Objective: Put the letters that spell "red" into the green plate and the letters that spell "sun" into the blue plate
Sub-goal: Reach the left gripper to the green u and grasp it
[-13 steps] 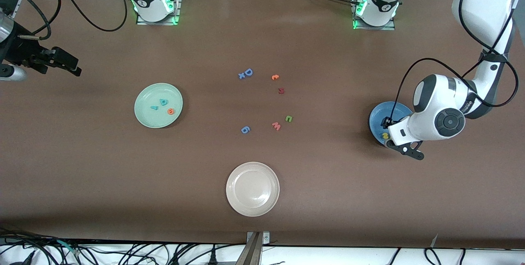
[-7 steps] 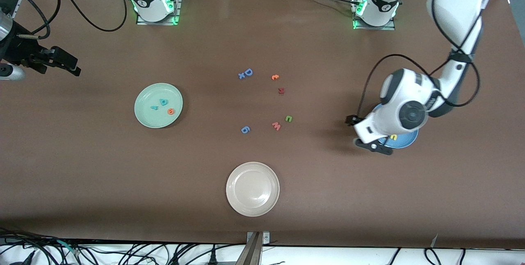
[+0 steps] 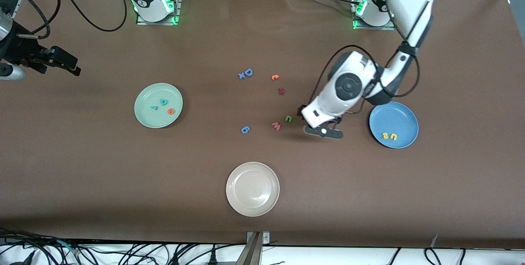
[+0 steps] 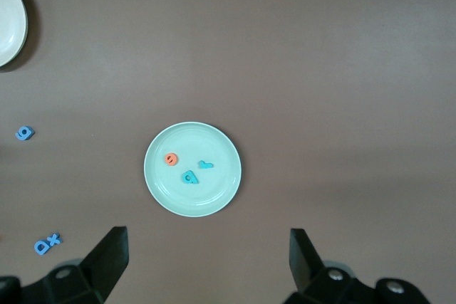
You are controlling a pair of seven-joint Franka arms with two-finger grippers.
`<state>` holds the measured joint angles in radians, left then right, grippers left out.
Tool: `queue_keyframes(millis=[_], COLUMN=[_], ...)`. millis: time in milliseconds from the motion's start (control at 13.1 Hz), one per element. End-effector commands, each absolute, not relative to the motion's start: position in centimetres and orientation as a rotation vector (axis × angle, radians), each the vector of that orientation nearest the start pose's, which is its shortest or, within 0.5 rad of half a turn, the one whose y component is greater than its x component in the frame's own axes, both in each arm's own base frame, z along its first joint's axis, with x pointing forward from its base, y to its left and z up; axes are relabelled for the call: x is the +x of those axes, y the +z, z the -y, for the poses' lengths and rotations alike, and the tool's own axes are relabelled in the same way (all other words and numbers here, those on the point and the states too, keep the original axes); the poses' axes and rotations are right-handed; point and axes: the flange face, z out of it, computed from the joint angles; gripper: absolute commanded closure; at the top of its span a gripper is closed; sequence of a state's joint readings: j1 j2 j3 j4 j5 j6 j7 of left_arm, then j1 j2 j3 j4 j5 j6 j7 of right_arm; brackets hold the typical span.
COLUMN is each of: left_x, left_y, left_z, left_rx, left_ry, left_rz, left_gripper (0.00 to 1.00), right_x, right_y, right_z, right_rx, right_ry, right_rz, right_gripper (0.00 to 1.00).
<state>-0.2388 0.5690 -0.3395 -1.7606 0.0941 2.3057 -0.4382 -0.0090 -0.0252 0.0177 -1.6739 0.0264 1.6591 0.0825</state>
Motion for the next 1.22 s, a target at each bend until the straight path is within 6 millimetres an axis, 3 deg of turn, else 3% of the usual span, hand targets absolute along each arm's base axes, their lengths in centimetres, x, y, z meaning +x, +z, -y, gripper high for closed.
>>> queue_keyframes(millis=[0,381,685,1142], left_x=[55.3,54.5,54.3,53.6], left_y=[23.7,19.4,18.3,17.5], left_z=[37.6,39.0,39.2,40.8], left_rx=[-3.270,-3.164,-3.155,-3.152], left_ry=[0.018,-0.101,-0.086,-0.081], left_rz=[-0.218,-0.295,-0.309,-0.340], left_gripper=[0.00,0.02,0.03,0.07], right_x=[55.1,55.1,55.1,55.1], right_y=[60.5,60.5,60.6,60.6], right_z=[-0.7,-0.8,-0.8,-0.8], right_rx=[-3.126,-3.126,-3.126,-3.126], right_ry=[-0.011,-0.011,-0.013,-0.013], right_rz=[-0.121,-0.121,-0.121,-0.121], right_gripper=[0.00,0.00,0.00,0.00])
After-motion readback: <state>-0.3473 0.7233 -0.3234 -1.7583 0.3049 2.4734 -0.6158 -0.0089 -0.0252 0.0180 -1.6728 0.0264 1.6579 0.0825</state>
